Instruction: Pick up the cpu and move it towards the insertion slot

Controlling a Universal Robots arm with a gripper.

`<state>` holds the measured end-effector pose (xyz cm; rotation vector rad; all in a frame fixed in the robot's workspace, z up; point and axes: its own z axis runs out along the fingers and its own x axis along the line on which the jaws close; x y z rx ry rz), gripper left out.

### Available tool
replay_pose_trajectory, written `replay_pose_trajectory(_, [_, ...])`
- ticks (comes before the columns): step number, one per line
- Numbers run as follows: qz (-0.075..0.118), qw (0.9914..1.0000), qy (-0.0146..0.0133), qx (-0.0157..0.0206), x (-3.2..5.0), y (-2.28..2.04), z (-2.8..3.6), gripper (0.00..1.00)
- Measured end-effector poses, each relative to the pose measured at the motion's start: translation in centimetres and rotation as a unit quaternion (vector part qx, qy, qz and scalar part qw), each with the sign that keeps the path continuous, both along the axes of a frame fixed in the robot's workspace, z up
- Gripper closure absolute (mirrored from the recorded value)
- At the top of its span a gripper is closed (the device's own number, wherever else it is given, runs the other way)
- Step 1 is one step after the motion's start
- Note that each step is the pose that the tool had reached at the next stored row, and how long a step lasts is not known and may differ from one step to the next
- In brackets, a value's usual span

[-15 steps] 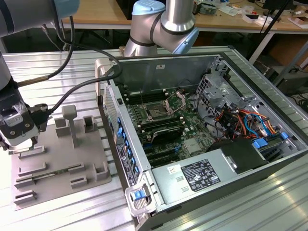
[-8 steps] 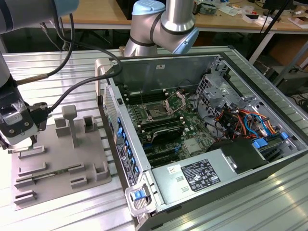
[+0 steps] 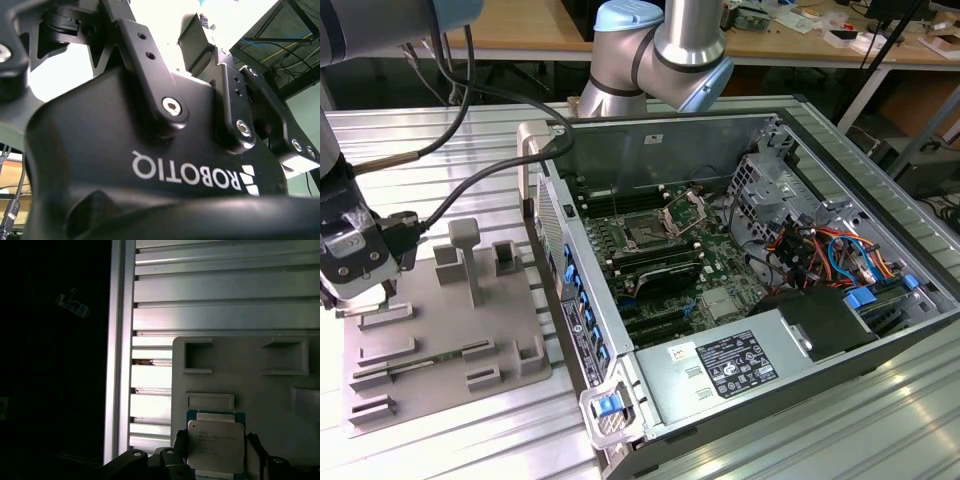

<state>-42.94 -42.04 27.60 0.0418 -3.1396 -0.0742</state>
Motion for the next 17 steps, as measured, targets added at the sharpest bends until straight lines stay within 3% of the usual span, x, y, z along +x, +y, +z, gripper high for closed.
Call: replay_pose_trajectory(17, [0.000, 1.00000, 0.0000, 0.0000, 0.00, 0.00, 0.45, 0.45])
